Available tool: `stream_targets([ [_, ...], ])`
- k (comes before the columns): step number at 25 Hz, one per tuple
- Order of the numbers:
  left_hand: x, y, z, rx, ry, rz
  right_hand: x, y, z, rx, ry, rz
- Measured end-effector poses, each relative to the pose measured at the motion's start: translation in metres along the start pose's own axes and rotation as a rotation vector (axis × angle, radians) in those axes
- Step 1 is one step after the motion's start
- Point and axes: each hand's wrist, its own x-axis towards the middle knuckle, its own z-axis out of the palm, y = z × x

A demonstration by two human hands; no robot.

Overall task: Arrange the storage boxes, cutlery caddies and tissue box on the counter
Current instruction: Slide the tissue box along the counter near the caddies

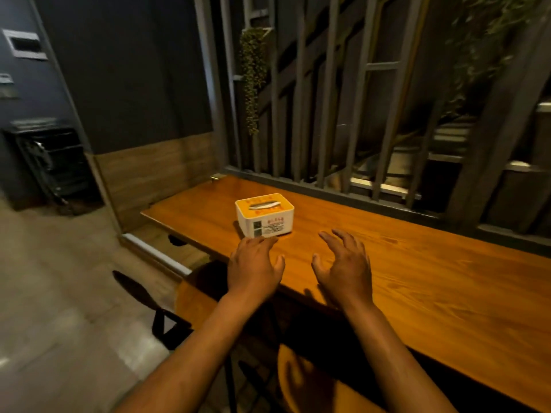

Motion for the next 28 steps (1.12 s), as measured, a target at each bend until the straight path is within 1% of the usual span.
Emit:
stream_targets([
  [4,0.036,-0.03,0.009,-0.031,-0.034,-0.12,0.039,0.005,0.043,-0.003,-0.07,0.0],
  [8,0.087,-0.042,0.025,-0.094,-0.099,-0.226,0.089,0.018,0.079,0.024,-0.167,0.068],
  [13,0.147,-0.062,0.054,-0.303,-0.16,-0.464,0.142,0.019,0.127,0.02,-0.31,0.12],
  [16,0.17,-0.08,0.077,-0.37,-0.195,-0.57,0.163,0.014,0.155,0.019,-0.385,0.174],
  [18,0.175,-0.086,0.091,-0.414,-0.227,-0.576,0.172,0.011,0.169,0.001,-0.432,0.196],
  [20,0.174,-0.086,0.098,-0.463,-0.229,-0.562,0.172,0.01,0.174,-0.023,-0.434,0.199],
  [23,0.17,-0.083,0.102,-0.485,-0.219,-0.513,0.157,0.017,0.169,-0.042,-0.349,0.211],
  [25,0.16,-0.071,0.106,-0.5,-0.262,-0.449,0.138,0.03,0.156,-0.055,-0.271,0.241],
  [28,0.14,-0.037,0.112,-0.556,-0.337,-0.338,0.11,0.057,0.12,-0.077,-0.134,0.295],
])
